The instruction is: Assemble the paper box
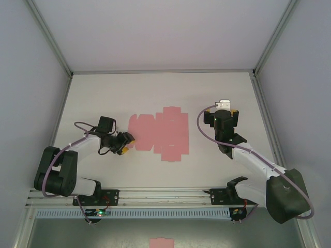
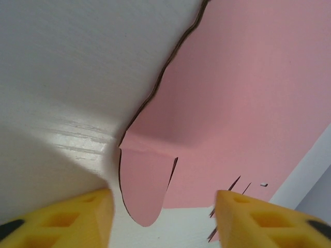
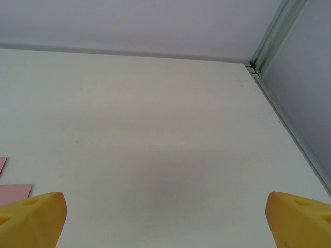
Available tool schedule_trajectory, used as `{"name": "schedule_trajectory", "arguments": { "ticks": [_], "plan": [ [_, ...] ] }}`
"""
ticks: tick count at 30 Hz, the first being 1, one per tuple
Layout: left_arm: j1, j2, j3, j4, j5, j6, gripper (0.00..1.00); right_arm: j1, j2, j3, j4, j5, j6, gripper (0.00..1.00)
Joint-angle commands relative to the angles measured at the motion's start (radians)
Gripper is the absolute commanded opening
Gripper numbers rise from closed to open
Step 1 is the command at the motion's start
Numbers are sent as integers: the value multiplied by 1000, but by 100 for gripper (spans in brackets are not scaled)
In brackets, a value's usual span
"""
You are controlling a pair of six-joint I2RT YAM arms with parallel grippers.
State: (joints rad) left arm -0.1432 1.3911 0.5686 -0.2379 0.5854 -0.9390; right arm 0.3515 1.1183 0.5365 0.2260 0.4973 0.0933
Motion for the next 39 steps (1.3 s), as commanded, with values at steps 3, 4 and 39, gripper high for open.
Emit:
{"name": "schedule_trajectory", "arguments": {
  "ticks": [3, 4, 39],
  "plan": [
    [-8, 46, -6, 99, -13, -60, 43, 15, -27, 20, -13, 16, -6, 98],
    [-8, 54, -9, 114, -12, -67, 41, 16, -31, 19, -13, 11, -4, 98],
    [-94, -430, -257, 738, -65, 65, 0, -174, -28, -54, -55, -864, 504, 98]
  ]
}}
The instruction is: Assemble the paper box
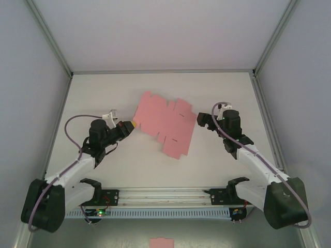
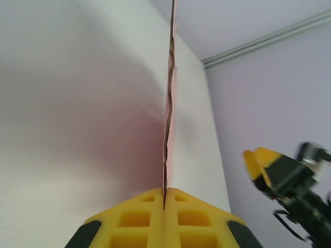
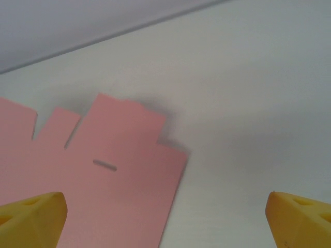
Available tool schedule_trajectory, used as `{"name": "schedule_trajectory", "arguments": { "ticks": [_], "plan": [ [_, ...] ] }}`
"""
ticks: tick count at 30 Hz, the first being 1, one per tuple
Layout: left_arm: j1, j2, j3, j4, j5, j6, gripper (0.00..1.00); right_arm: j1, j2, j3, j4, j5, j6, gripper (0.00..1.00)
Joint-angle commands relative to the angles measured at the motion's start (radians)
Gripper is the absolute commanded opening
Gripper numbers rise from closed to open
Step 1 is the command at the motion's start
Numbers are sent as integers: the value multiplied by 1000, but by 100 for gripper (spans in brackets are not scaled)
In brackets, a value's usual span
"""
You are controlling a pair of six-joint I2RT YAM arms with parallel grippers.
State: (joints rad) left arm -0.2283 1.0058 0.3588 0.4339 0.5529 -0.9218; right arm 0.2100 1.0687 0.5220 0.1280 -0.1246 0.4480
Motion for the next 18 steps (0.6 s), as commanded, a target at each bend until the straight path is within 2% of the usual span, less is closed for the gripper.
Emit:
{"name": "schedule_trajectory", "arguments": {
  "ticks": [1, 5, 7, 11, 14, 16, 18],
  "plan": [
    [-9, -58, -64, 85, -43, 21, 0, -43, 33, -64, 95, -276, 192, 98],
    [-11, -66, -72, 82, -65, -123, 0, -45, 107, -118, 232, -476, 386, 98],
    [-20, -68, -65, 70, -63, -148, 0, -27, 143, -125, 253, -533, 467, 98],
    [-37, -69, -51, 56, -39, -168, 0, -7, 215, -150, 312, -544, 452, 98],
    [-37, -73, -77, 148, -24, -227, 0, -19, 288, -175, 405, -543, 461, 98],
    [-39, -77, -80, 198, -1, -243, 0, -20, 341, -182, 498, -589, 481, 98],
    [-43, -84, -67, 185, 13, -233, 0, -21, 376, -169, 514, -620, 480, 98]
  ]
}}
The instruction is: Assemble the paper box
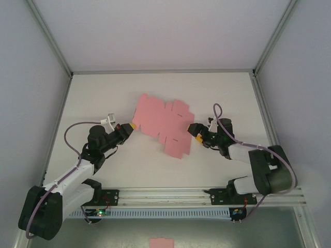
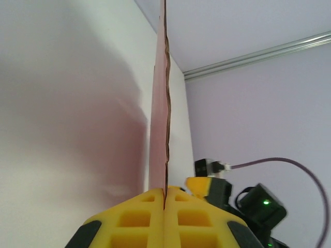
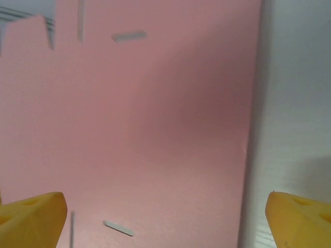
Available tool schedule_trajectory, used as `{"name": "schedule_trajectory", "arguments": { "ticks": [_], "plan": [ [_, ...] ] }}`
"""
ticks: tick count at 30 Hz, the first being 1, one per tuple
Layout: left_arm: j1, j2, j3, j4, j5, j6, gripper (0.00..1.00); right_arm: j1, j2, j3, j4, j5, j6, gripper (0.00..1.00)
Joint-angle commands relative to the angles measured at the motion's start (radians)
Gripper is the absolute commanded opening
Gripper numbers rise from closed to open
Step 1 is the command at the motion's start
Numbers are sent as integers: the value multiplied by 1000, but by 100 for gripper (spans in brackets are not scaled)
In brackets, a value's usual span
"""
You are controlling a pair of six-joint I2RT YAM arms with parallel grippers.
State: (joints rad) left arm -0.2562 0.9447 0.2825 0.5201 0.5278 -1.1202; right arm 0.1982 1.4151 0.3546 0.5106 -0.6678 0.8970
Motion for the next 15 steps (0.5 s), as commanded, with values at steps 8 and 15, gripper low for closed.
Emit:
{"name": "schedule_trajectory", "arguments": {
  "ticks": [8, 15],
  "plan": [
    [-33, -57, 17, 86, 44, -19, 0, -19, 78, 21, 253, -112, -3, 94],
    [-35, -122, 13, -58, -51, 18, 0, -28, -77, 28, 270, -210, 19, 68]
  ]
}}
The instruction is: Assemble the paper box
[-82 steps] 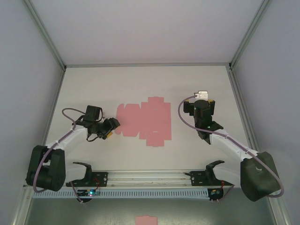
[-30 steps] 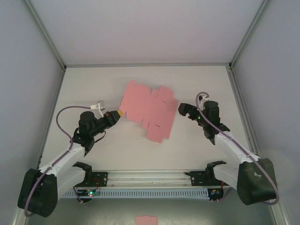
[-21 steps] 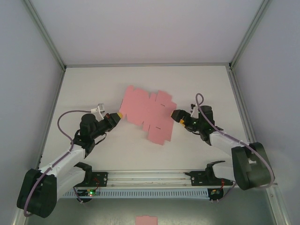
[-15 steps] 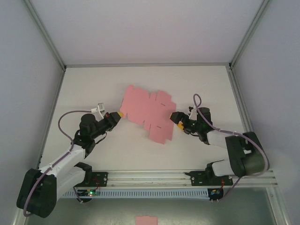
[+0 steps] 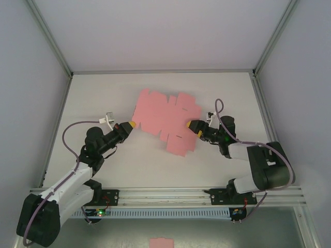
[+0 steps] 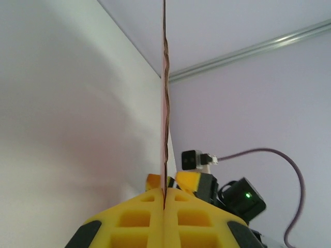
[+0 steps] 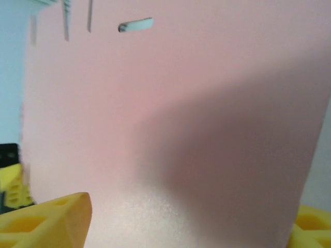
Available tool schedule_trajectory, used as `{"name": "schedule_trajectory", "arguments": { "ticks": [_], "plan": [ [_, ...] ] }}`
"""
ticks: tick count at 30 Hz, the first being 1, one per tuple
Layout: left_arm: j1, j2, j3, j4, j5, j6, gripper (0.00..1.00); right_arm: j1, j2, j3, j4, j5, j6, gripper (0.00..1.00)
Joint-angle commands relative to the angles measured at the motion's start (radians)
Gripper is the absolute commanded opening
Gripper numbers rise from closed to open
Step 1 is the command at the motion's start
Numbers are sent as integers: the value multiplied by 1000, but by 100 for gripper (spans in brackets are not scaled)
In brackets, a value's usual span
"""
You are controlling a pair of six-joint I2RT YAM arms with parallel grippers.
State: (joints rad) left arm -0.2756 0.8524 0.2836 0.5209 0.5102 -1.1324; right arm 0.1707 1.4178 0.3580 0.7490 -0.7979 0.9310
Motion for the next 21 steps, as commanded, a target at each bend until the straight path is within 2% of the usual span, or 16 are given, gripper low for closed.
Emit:
{"name": "schedule_trajectory", "arguments": {
  "ticks": [1, 6, 11, 14, 17, 19, 21],
  "plan": [
    [-16, -41, 4, -59, -44, 31, 0, -1, -111, 33, -18, -77, -39, 63],
    [-16, -104, -9, -142, -103, 60, 0, -11, -273, 61, -240, -27, -150, 45],
    [-16, -162, -8, -258, -155, 95, 0, -17, -389, 52, -269, -33, -160, 30],
    [-16, -181, -17, -266, -165, 102, 0, -16, -411, 66, -277, -72, -167, 14],
    [-16, -179, -16, -260, -146, 116, 0, -15, -411, 106, -357, -57, -206, 0],
    [-16, -180, -17, -245, -125, 123, 0, -3, -421, 148, -469, 20, -285, 0],
    [-15, -182, -18, -247, -110, 134, 0, 41, -435, 209, -635, 177, -413, 0]
  ]
}}
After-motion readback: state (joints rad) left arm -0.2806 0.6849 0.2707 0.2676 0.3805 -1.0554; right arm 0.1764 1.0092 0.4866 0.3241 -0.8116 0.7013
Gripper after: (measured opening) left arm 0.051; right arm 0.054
